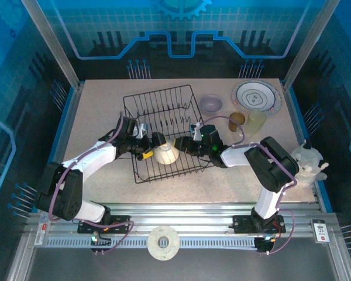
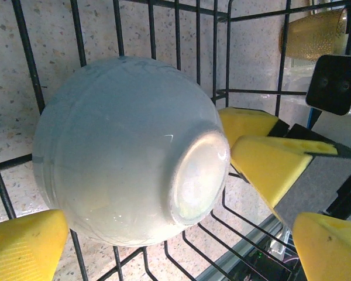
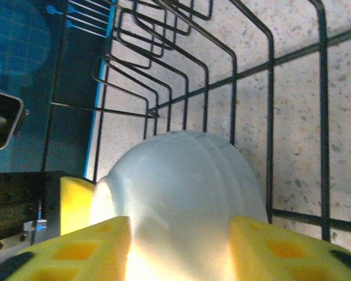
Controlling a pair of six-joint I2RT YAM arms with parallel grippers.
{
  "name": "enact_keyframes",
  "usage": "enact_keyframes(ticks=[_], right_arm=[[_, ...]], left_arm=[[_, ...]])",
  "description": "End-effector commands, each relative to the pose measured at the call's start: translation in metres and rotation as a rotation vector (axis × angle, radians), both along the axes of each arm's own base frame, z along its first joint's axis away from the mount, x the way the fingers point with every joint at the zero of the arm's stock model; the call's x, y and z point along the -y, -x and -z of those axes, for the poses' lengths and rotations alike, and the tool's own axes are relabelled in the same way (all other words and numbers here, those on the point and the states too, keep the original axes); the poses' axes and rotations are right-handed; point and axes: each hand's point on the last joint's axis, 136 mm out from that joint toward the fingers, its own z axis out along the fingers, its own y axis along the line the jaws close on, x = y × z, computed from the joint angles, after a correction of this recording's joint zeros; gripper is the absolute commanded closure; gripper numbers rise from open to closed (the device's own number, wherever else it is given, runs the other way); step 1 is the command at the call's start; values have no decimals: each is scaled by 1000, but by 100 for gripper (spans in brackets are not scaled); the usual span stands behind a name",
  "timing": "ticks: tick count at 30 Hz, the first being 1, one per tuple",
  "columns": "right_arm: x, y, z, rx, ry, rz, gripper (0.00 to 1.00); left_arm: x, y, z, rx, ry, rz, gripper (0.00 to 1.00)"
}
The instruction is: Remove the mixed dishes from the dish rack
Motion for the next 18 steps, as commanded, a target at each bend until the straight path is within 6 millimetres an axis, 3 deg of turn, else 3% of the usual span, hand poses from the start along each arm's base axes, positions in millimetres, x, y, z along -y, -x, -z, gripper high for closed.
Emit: enact_keyframes(ticks=[1, 8, 18], right_arm=[[37, 53, 79, -228, 281, -19, 37], [24, 51, 37, -116, 332, -79, 21], [3, 47, 12, -52, 310, -128, 9]], left_arm=[[-14, 2, 14, -48, -60, -41, 1], [-10, 0, 26, -82, -40, -48, 2], [-6, -1, 33, -101, -4, -53, 4]])
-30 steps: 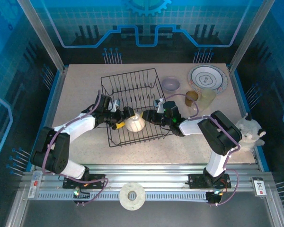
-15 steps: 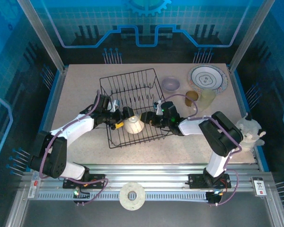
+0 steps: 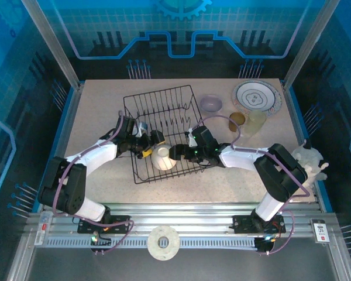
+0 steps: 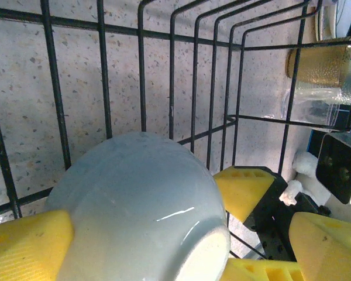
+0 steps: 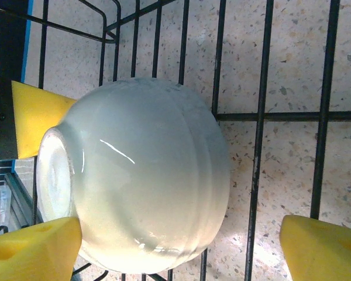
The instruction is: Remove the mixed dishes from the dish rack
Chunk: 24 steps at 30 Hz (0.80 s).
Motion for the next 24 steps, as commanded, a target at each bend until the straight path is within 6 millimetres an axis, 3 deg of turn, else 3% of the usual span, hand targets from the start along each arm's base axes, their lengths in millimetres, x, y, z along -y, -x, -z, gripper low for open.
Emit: enact_keyframes(ticks=[1, 11, 18, 24], right_arm=[[6, 6, 10, -18, 65, -8, 8], [-3, 0, -22, 52, -61, -31, 5], [0, -4, -12, 13, -31, -16, 5], [-17, -3, -6, 10, 23, -77, 4]], left_arm=[[-2, 14, 22, -90, -11, -5, 4], [-1, 15, 25, -96, -8, -6, 3], [0, 14, 24, -95, 0, -5, 3], [0, 15, 24, -95, 5, -5, 3]])
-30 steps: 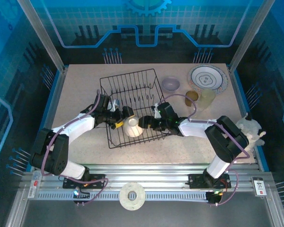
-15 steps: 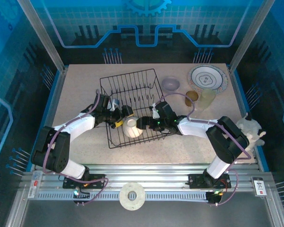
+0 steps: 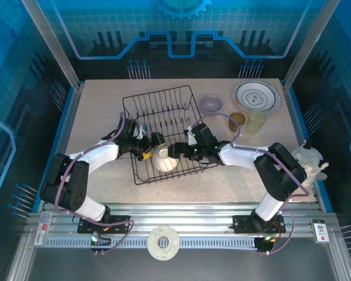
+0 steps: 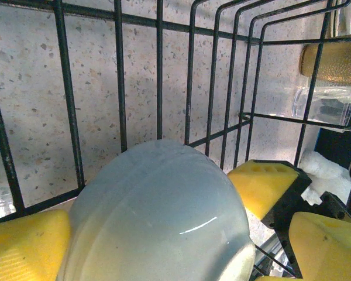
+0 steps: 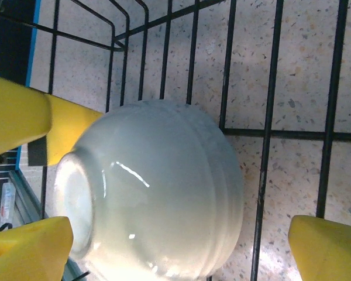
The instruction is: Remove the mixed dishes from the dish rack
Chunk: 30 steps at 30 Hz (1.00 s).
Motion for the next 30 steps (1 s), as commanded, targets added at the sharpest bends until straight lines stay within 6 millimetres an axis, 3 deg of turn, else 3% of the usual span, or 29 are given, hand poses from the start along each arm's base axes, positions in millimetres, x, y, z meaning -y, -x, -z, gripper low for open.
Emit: enact_keyframes(ticks=[1, 4, 10, 13, 17, 21, 26, 30], right_arm=[[-12, 3, 2, 3, 41, -53, 4], [-13, 3, 11, -17, 70, -51, 6], [1, 7, 34, -77, 130, -6, 19], [9, 10, 41, -102, 125, 16, 35], [20, 16, 59, -149, 113, 36, 47], [30, 16, 74, -193, 78, 76, 52], [36, 20, 92, -254, 35, 101, 55], [35, 16, 95, -254, -6, 114, 57]], left_arm=[[0, 12, 12, -68, 8, -6, 3], [1, 12, 12, -70, 12, -4, 3], [4, 11, 3, -58, 29, 10, 1], [7, 7, -10, -36, 53, 20, 1], [6, 1, -33, 23, 92, 20, 1], [2, 1, -51, 69, 98, 20, 1], [-16, 12, -46, 59, -19, -7, 1], [-21, 22, -37, 22, -46, -9, 1]])
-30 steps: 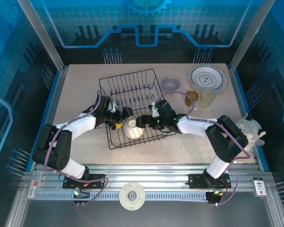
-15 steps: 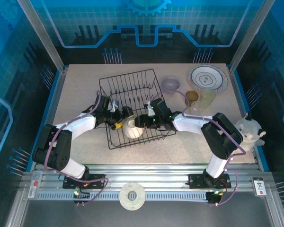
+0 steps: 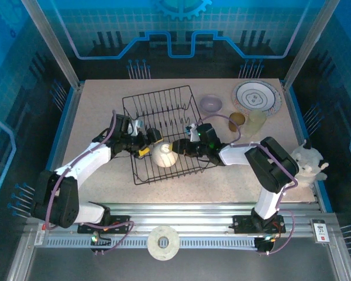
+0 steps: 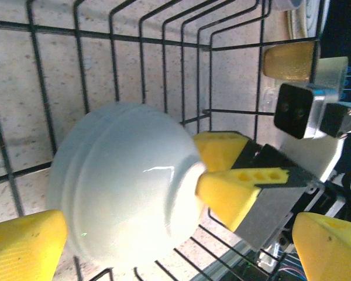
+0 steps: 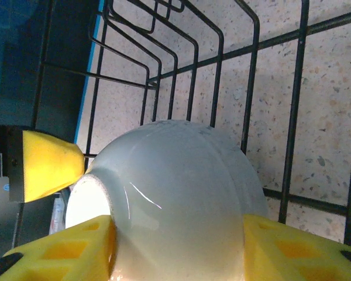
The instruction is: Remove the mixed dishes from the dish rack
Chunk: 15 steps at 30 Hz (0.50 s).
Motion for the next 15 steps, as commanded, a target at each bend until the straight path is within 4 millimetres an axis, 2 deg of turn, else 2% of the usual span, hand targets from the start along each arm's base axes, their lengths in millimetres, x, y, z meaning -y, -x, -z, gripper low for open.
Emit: enact_keyframes(ticks=[1, 4, 7, 15], right_arm=[[39, 39, 93, -283, 193, 64, 57], [40, 39, 95, -291, 178, 72, 57], [40, 39, 96, -295, 175, 73, 57], [42, 39, 98, -305, 164, 83, 58]], left_arm=[[-10, 14, 11, -58, -49, -8, 1], [-14, 17, 19, -82, -87, -11, 1], [-6, 18, 25, -101, -73, 8, 1], [1, 20, 44, -148, -243, 33, 1]])
